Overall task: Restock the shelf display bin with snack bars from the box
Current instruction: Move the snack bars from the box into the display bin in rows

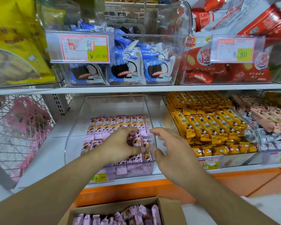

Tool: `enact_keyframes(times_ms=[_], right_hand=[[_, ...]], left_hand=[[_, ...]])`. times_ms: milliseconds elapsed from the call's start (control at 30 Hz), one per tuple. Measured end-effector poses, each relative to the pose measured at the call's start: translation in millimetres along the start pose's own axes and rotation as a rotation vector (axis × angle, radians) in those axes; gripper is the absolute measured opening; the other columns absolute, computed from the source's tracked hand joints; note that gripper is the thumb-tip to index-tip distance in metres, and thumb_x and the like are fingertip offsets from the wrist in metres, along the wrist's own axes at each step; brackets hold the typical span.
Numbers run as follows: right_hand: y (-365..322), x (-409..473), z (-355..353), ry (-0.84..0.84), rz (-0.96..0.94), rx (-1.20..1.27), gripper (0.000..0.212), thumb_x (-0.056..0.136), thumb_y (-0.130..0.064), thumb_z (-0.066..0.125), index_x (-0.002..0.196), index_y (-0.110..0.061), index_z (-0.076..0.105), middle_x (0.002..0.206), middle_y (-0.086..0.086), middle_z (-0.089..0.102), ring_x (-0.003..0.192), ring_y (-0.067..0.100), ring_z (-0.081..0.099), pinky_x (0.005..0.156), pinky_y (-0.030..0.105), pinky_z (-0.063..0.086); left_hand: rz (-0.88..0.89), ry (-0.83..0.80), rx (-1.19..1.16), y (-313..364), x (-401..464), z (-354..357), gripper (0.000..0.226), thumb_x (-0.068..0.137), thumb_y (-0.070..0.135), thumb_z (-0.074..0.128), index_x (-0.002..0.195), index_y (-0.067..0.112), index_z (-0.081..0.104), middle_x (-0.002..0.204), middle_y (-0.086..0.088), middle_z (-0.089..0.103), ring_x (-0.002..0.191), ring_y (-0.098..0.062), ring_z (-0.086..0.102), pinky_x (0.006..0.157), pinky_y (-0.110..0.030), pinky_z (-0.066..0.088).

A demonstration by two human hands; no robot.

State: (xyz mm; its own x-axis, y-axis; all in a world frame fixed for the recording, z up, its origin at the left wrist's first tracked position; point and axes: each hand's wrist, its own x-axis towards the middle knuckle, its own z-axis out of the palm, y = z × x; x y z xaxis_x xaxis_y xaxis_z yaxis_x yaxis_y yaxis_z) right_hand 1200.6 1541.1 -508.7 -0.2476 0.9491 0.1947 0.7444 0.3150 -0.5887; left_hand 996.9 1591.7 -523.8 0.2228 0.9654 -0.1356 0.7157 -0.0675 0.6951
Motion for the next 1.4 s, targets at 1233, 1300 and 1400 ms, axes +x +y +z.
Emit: enact_keyframes(times_ms=[1233,1300,1400], right_hand=[[2.2,-0.3,3.5,0.007,-0.001,0.026,0.053,0.101,-0.015,0.067,0.144,-0.039,0.048,0.138,-0.017,0.054,0.119,0.003,0.047,0.096,0.018,0.040],[2.7,0.1,3.7,0.009,-0.002,0.026,0.053,0.101,-0.015,0.067,0.144,-0.039,0.048,0.139,-0.017,0.054,0.118,0.003,0.048,0.096,0.019,0.041],[2.1,-0.2,4.1,0.006,0.010,0.025,0.054,0.101,-0.015,0.068,0.144,-0.040,0.048,0.137,-0.017,0.055,0.111,0.000,0.044,0.092,0.018,0.039]], left_hand=[[0.073,-0.121,0.451,-24.0,11.9,-4.5,0.075,0.089,0.066,0.065,0.152,0.030,0.048,0.130,0.009,0.051,0.125,-0.015,0.050,0.108,-0.033,0.043],[0.082,-0.118,0.460,-25.0,11.8,-5.0,0.076,0.087,0.068,0.065,0.152,0.031,0.047,0.134,0.008,0.052,0.128,-0.016,0.049,0.110,-0.034,0.042],[0.084,-0.080,0.493,-31.1,15.5,-4.8,0.080,0.083,0.076,0.063,0.151,0.037,0.047,0.142,0.010,0.052,0.134,-0.018,0.047,0.114,-0.043,0.041]])
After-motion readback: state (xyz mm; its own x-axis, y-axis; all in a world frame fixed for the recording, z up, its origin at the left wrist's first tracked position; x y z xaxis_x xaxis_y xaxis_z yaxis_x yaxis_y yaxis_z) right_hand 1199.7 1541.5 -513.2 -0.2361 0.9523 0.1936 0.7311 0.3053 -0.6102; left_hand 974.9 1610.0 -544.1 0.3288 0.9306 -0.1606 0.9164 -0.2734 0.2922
